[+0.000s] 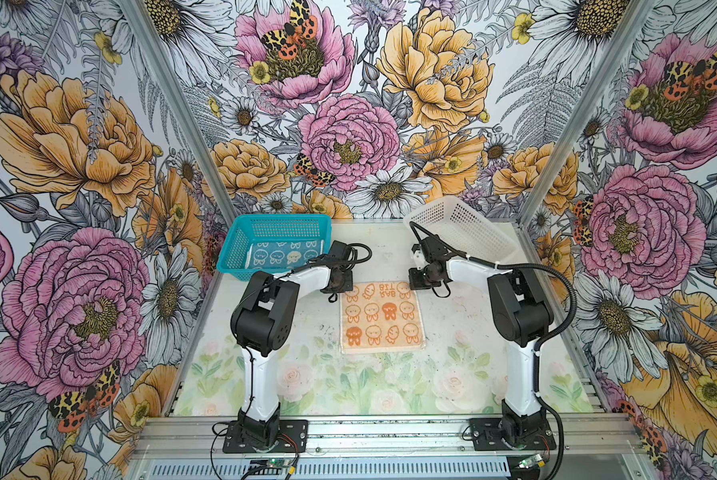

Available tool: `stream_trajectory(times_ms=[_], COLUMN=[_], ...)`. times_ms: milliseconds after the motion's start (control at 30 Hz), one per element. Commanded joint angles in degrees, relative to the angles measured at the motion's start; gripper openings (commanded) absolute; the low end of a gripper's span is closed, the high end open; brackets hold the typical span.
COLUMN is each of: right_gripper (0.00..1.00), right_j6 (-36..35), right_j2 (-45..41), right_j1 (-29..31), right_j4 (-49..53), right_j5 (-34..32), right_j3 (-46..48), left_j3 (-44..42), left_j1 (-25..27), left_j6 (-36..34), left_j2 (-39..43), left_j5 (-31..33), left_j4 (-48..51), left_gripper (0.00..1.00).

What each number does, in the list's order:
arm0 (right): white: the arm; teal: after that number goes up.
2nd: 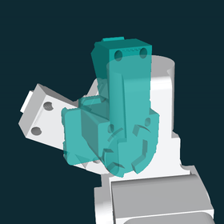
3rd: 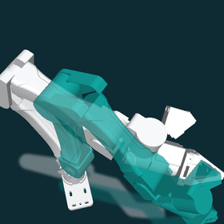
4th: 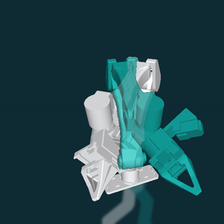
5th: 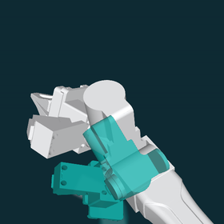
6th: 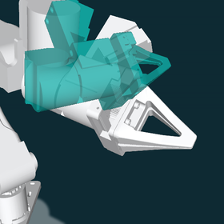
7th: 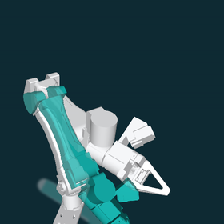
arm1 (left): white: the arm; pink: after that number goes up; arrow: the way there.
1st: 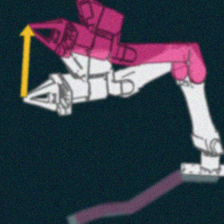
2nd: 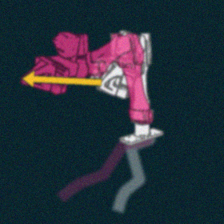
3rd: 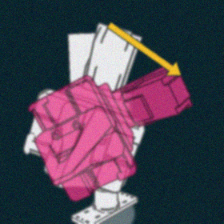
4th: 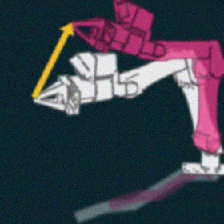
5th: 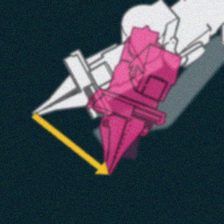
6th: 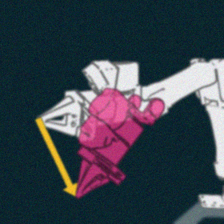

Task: Fold and stack the towels

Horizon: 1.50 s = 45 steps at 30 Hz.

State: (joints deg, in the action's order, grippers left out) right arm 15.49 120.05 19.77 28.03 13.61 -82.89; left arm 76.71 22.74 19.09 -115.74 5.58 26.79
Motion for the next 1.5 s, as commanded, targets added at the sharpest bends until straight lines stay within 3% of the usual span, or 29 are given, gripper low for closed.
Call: stream_trajectory(times_ms=[0, 567, 1000, 1467], right_gripper=[0.0, 0.0, 0.0, 0.0], right_j6=[-0.3, 1.8, 3.6, 6.1], right_j2=[-0.1, -12.8, -24.7, -29.5], right_j1=[-0.3, -1.1, 1.4, 6.2], right_j4=[0.8, 1.4, 1.2, -0.3], right_j5=[1.7, 5.3, 7.0, 4.0], right_j3=[-0.5, 5.0, 18.5, 28.7], left_j3=[0.7, -2.8, -16.8, -29.4], left_j1=[-0.3, 0.9, 3.0, 3.9], left_j6=[-1.2, -2.7, 0.2, 5.5], left_j2=[-1.4, 14.4, 26.0, 32.2], left_j5=[0.3, 1.7, 3.9, 1.6], left_j4=[0.6, -0.3, -1.5, -5.9], left_gripper=[0.0, 0.0, 0.0, 0.0])
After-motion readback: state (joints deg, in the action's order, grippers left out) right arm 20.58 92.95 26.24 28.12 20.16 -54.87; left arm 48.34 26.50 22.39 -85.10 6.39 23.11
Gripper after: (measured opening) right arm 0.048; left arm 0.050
